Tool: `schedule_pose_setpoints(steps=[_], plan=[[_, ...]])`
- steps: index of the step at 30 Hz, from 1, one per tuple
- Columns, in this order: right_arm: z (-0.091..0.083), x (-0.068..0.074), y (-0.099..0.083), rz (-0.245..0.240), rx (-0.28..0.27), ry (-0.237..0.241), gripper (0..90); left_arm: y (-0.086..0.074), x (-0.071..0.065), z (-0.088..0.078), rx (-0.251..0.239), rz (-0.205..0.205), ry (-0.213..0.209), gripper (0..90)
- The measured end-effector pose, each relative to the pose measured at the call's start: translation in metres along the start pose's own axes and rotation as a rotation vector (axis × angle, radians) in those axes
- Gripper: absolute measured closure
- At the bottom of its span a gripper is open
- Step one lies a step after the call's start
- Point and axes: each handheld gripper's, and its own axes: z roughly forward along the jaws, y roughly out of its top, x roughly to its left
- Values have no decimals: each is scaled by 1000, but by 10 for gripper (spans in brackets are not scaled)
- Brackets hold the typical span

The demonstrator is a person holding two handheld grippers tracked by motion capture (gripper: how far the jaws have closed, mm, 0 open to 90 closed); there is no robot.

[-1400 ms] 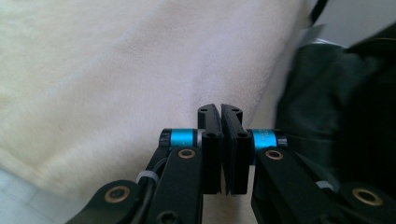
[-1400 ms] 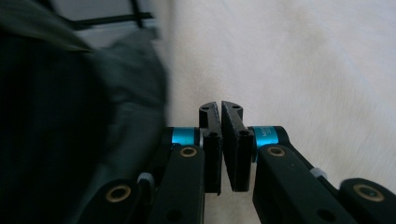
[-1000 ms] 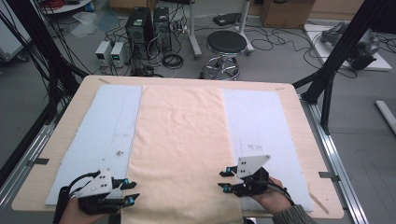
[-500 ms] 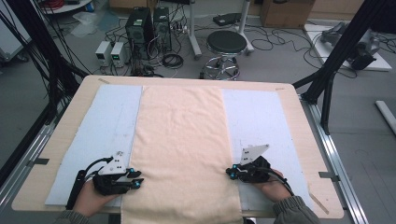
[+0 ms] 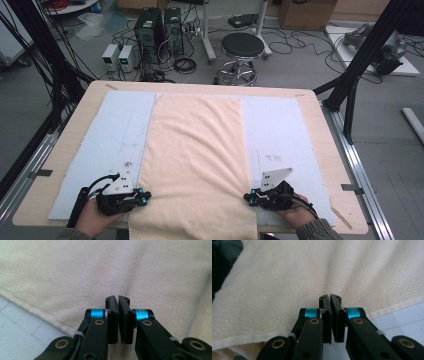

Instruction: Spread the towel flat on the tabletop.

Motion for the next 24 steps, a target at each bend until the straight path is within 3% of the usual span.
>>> schedule_pose_setpoints(steps=[7,11,14,16,17,19,22,24], plan=[[-4,14,-1,-4,-7,19,885,-5,-11,-10,-2,12,-25,865],[-9,16,2,3,-58,14,841,-4,-13,-17,-20,24,-17,850],[-6,17,7,-15,-73,23,707,-4,-14,-15,-23,20,-17,667],[2,16,10,-32,-51,22,669,-4,-15,-9,0,26,-22,633],[6,15,11,-31,-39,26,666,-5,-16,-5,21,40,-29,643],[16,12,11,-28,-7,37,685,-5,-17,-4,12,54,-23,701],[17,8,10,-4,-16,47,838,-6,-16,-4,7,48,-24,812],[17,9,10,-10,-14,55,865,-5,-16,-5,12,46,-27,841]])
